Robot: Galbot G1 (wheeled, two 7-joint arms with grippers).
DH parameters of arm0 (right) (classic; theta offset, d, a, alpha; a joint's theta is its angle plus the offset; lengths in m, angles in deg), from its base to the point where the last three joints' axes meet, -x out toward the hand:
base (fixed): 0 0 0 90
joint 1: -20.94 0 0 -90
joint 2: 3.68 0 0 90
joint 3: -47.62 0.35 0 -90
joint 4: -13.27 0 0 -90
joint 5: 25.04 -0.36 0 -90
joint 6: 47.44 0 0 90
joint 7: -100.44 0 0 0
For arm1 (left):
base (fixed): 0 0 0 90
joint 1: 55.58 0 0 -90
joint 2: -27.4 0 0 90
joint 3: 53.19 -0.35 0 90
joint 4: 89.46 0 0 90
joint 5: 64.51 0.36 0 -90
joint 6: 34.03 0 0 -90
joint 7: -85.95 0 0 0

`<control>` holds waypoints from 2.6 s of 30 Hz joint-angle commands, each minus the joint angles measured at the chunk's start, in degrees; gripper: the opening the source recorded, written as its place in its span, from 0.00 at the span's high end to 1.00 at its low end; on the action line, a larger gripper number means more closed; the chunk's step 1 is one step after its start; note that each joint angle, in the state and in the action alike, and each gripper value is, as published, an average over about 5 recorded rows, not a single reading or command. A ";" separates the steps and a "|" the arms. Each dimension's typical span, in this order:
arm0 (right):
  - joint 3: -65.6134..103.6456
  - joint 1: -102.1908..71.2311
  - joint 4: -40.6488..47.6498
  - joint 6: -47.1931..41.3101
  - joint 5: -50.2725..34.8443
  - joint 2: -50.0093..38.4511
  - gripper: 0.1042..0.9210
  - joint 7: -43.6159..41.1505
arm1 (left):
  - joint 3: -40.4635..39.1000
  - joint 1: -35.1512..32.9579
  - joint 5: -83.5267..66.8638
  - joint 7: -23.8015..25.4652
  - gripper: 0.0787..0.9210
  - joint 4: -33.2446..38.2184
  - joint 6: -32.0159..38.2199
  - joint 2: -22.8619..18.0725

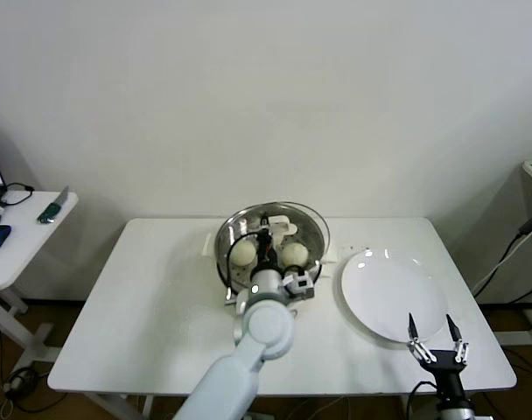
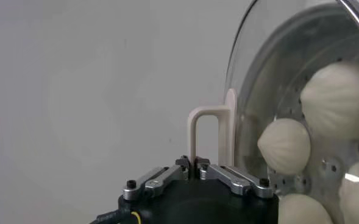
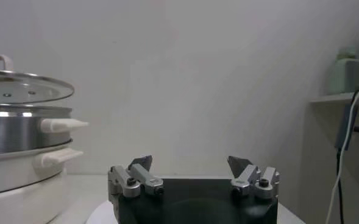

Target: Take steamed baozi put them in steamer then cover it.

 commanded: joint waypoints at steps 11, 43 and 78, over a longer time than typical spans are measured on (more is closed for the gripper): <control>0.02 -0.08 -0.22 0.28 -0.99 0.35 0.12 0.01 | 0.68 0.02 1.24 -3.05 0.93 -3.55 2.41 2.25; -0.13 -0.17 -0.33 0.63 -0.96 0.75 0.12 0.17 | -0.76 -0.76 1.77 -4.70 0.93 -3.69 3.87 3.31; -0.97 -0.14 -1.66 -3.25 -2.83 1.38 0.12 3.40 | 1.46 -7.89 -26.89 -10.47 0.12 19.13 8.20 12.91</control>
